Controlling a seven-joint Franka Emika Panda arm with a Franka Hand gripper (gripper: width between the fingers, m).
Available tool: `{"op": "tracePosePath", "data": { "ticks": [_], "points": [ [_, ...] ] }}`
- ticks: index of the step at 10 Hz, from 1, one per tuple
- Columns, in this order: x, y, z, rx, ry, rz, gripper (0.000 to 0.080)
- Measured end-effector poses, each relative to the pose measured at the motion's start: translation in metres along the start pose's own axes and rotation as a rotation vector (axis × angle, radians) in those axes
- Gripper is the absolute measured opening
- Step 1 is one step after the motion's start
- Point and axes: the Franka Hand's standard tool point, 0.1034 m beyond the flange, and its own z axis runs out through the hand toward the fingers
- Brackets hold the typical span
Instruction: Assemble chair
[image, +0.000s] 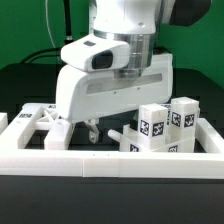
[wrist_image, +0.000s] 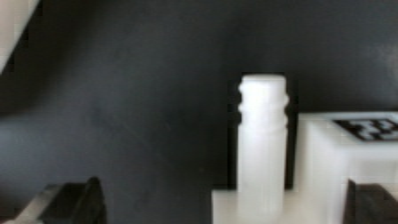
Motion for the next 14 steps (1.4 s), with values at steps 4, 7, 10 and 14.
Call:
{"op": "tracePosePath", "data": {
  "ticks": [4,7,10,14],
  "points": [
    [-0.0059,-0.002,0.007,0.01,-0.014,0.006,0.0649],
    [-0.0071,-0.0025,0.0095,0.012,-0.019,0.013,0.0554],
    [-0.0095,-0.0035,0.0098,0.015,-0.022,0.014,0.026],
    [-0.0112,-0.0036,0.0088,0.02,-0.028,0.02,0.026]
  ]
}}
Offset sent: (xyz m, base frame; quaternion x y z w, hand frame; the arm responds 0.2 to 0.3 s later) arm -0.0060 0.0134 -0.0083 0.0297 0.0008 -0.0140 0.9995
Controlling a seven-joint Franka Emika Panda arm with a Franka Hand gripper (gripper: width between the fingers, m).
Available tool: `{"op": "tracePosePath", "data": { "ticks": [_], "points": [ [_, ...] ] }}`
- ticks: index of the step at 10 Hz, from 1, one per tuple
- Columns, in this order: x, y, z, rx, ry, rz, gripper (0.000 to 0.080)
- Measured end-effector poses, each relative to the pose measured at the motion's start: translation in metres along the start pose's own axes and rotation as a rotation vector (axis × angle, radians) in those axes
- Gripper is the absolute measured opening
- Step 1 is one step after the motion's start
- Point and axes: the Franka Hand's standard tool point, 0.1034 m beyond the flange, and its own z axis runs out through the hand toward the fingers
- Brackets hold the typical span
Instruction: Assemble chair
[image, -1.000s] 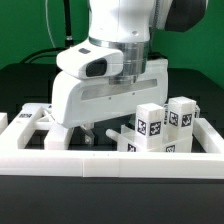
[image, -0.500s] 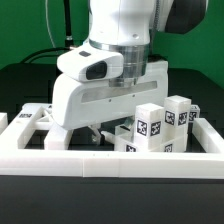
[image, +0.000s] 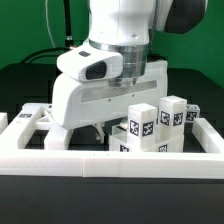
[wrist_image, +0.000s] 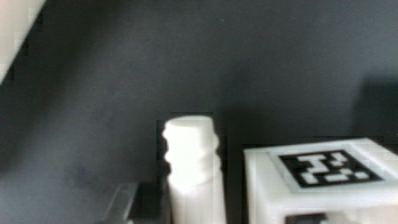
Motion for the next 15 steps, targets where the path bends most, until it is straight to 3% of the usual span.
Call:
{"op": "tracePosePath", "data": {
  "ticks": [6,8,11,13,15],
  "points": [
    [-0.01,0.002,-0.056,0.051,-0.024,0.102,0.0254],
    [-0.014,-0.002,-0.049,0.067,-0.07,0.119,0.0254],
    [-0.019,-0.011,-0.053,0.104,-0.279,0.207,0.0254],
    [-0.032,-0.016,-0.067,0.094,-0.495,0.269,0.0254],
    [-0.039,-0.022,-0.075,0.135,-0.625,0.268,0.0254]
  ]
}}
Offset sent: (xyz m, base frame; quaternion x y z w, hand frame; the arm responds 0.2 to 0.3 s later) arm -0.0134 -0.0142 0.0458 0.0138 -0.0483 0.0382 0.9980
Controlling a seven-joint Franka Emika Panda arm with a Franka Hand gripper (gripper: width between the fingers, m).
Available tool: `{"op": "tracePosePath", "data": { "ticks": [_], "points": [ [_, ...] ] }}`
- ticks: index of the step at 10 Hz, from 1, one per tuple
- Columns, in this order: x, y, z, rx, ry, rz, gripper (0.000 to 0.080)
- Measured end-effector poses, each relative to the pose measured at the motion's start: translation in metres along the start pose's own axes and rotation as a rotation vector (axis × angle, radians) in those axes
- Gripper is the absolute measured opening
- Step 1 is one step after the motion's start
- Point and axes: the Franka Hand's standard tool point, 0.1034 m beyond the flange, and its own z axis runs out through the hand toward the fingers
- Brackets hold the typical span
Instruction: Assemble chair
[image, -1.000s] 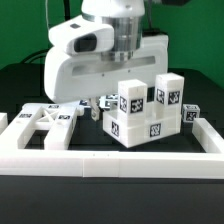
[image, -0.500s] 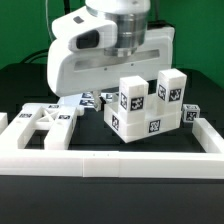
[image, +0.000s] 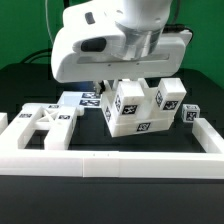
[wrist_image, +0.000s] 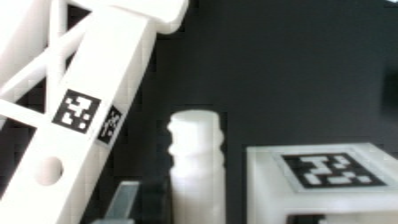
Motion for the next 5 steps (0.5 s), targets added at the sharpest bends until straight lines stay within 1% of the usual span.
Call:
{"op": "tracePosePath", "data": {
  "ticks": [2,3,4,5],
  "points": [
    [0.002,-0.003,0.008,0.016,-0.133,0.003,0.0254],
    [-0.001,-0.003,0.011,0.019,-0.184,0.009,0.0254],
    [-0.015,-0.003,0.014,0.01,-0.3,0.04,0.0254],
    [-0.021,-0.002,0.017,0.003,-0.419,0.054,0.0254]
  ]
}}
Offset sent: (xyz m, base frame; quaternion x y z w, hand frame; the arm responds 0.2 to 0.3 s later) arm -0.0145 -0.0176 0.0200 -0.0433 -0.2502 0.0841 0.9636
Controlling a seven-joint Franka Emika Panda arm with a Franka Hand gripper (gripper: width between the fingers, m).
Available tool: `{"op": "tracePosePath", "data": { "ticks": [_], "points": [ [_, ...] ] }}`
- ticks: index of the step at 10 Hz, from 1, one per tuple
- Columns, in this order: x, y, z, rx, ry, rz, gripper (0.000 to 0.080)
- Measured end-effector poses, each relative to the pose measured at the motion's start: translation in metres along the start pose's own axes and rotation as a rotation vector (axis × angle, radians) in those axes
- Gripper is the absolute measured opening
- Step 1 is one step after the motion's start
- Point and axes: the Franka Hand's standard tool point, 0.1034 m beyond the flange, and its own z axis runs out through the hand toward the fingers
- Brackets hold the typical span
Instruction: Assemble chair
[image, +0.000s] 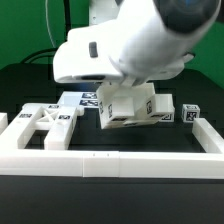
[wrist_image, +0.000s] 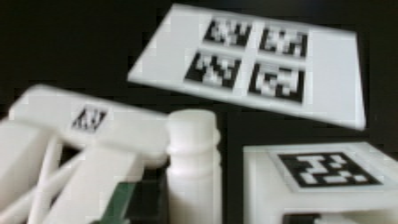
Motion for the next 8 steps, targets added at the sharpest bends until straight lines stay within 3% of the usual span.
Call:
{"op": "tracePosePath", "data": {
  "ticks": [2,4,5,6,7,8],
  "points": [
    [0.002,0.0,0.011,-0.013,-0.153,0.023,0.0254],
    [0.007,-0.001,0.019,-0.022,-0.157,0.014,0.0254],
    [0.003,0.001,0.019,-0.017,-0.146,0.013,0.0336],
    [0.007,0.006,0.02,-0.01,-0.151,0.018,0.0513],
    [0.008,0.007,0.018,-0.013,-0.133,0.019,0.0513],
    [0.004,0.007,0.018,-0.007,-0.14,0.02,0.0623]
  ]
}}
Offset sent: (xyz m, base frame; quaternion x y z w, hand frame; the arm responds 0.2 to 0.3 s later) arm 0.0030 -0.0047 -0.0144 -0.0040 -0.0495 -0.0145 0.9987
